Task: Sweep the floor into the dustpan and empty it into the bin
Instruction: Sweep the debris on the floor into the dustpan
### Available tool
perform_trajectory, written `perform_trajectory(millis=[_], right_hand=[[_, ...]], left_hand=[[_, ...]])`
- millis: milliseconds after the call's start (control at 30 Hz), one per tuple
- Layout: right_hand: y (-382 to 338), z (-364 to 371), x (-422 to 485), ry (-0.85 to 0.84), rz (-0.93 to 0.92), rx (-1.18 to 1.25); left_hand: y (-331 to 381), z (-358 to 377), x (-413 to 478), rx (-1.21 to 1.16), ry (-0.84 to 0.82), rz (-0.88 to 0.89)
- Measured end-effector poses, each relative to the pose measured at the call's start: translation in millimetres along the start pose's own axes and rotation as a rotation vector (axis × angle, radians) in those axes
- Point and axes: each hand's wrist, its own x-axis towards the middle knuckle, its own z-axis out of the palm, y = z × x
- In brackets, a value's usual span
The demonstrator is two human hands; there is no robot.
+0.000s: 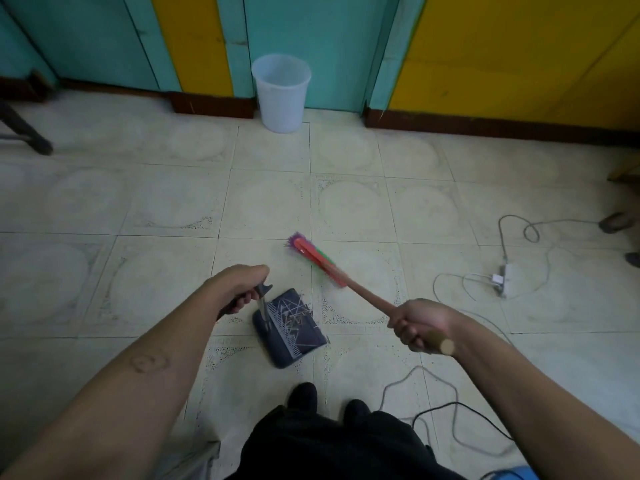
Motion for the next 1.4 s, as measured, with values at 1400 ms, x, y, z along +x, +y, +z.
perform_trajectory(millis=[1400], right_hand=[[-84,13,86,-0.221,-0.087,0.225]], left_hand=[[-174,76,-36,-0.802,0.78,-0.161]])
